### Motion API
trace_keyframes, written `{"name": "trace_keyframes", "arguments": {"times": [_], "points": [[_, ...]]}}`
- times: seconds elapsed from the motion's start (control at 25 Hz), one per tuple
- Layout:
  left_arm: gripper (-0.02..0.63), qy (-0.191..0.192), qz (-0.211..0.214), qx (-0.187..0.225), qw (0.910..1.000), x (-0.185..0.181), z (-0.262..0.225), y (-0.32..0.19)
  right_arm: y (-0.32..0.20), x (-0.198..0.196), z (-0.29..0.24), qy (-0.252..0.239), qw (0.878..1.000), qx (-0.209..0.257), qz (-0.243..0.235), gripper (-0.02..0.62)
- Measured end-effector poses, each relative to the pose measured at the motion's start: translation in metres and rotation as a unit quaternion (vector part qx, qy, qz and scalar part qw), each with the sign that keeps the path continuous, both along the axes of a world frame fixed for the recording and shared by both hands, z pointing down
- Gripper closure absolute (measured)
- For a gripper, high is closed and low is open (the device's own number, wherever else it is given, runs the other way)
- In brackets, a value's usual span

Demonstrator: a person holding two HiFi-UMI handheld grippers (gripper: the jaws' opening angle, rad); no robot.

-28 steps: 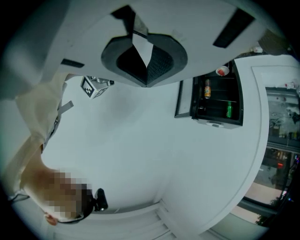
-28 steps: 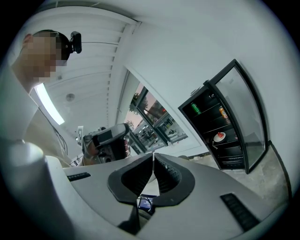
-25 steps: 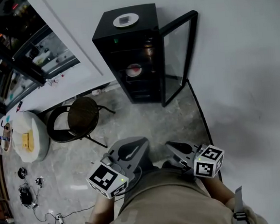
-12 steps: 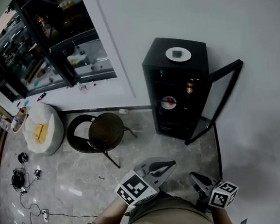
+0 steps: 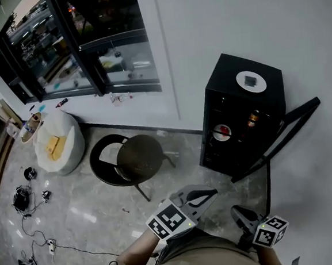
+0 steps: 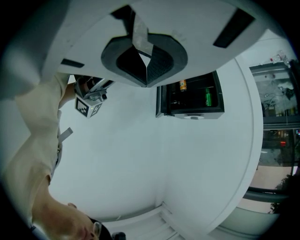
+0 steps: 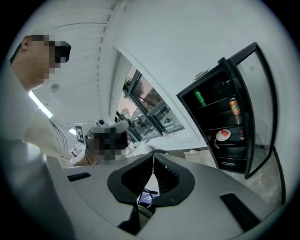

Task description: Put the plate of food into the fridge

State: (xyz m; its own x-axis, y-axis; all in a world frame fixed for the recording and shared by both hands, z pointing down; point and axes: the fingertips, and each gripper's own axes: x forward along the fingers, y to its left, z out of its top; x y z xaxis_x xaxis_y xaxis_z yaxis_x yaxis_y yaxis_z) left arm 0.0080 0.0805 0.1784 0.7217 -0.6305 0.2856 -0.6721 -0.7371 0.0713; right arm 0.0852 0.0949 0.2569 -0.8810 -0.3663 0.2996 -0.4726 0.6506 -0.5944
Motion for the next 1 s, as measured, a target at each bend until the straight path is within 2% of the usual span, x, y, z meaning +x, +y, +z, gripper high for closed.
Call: {"name": "trace_keyframes", "arguments": {"times": [0.12, 0.24, 0.4, 0.52, 0.84, 1.0], "points": [[0.597, -0.007, -0.011, 0.01, 0.9999, -0.033, -0.005, -0.015, -0.012, -0.028, -0.003, 0.014, 1.0, 0.009, -0.013, 0.572], [0.595, -0.037, -0.011, 0.02, 0.9991, -0.049, -0.002, -0.042, -0.032, -0.042, -0.007, 0.03, 0.999, 0.009, -0.02, 0.572], [0.595, -0.055, 0.022, 0.023, 0.998, -0.05, 0.009, -0.072, -0.049, -0.044, -0.005, 0.049, 0.999, -0.003, -0.003, 0.572], [0.595, -0.072, 0.045, 0.043, 0.9955, -0.053, 0.008, -0.102, -0.067, -0.048, -0.003, 0.058, 0.998, -0.008, 0.013, 0.572], [0.595, -0.14, 0.111, 0.117, 0.977, -0.053, 0.001, -0.177, -0.089, -0.059, 0.004, 0.085, 0.995, -0.02, 0.047, 0.572], [0.594, -0.151, 0.135, 0.126, 0.9711, -0.044, -0.001, -0.205, -0.097, -0.056, 0.002, 0.087, 0.994, -0.019, 0.071, 0.572]]}}
